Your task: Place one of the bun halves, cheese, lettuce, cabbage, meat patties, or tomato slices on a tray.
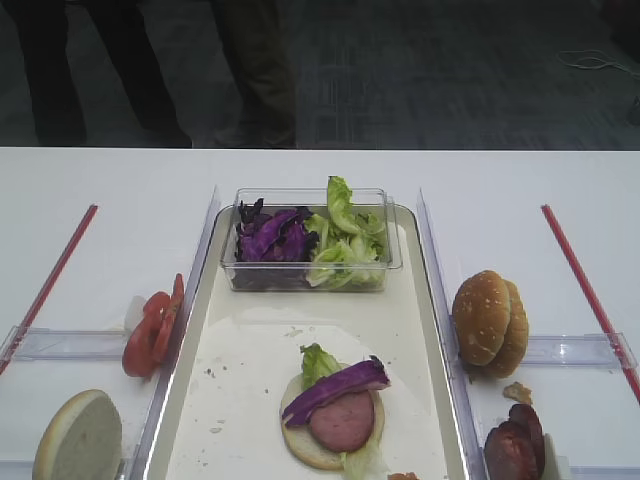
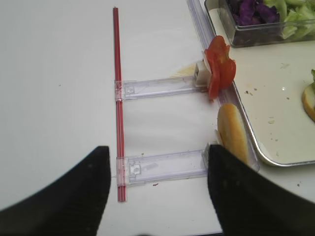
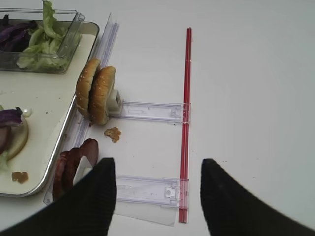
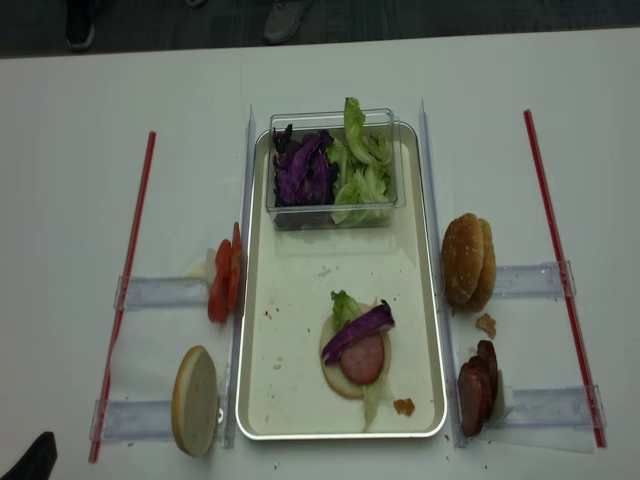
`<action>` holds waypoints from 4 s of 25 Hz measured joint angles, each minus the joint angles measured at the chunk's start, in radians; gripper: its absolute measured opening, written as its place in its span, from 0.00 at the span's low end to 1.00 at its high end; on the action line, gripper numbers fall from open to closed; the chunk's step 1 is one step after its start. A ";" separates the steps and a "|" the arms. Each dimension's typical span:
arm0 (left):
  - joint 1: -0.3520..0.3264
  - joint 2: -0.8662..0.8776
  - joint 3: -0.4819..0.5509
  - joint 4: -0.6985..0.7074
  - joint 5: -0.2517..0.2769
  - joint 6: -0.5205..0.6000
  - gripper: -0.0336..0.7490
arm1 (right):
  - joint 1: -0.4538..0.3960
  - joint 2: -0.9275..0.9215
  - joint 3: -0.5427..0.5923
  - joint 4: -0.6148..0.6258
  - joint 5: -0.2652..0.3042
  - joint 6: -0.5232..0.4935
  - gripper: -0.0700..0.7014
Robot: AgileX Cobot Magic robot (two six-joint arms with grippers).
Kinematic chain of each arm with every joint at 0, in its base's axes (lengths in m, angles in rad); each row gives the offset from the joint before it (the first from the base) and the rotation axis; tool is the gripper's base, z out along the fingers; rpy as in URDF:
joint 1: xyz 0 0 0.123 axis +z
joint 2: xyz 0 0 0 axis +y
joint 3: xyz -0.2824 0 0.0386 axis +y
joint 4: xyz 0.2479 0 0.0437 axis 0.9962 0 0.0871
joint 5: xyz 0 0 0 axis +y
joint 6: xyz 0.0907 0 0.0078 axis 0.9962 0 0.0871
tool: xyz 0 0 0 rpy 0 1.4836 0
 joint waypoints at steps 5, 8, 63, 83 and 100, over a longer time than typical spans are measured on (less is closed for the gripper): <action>0.000 0.000 0.000 0.000 0.000 0.000 0.57 | 0.000 0.000 0.000 0.000 0.000 0.000 0.65; 0.000 0.000 0.000 0.000 0.000 0.000 0.57 | 0.000 0.000 0.000 0.000 0.000 0.000 0.65; 0.000 0.000 0.000 0.000 0.000 -0.005 0.57 | 0.000 0.000 0.000 0.000 0.000 -0.003 0.65; 0.000 0.000 0.000 0.000 0.000 -0.005 0.57 | 0.000 0.000 0.000 0.000 0.000 -0.002 0.65; 0.000 0.000 0.000 0.000 0.000 -0.005 0.57 | 0.000 0.000 0.000 0.000 0.000 0.000 0.65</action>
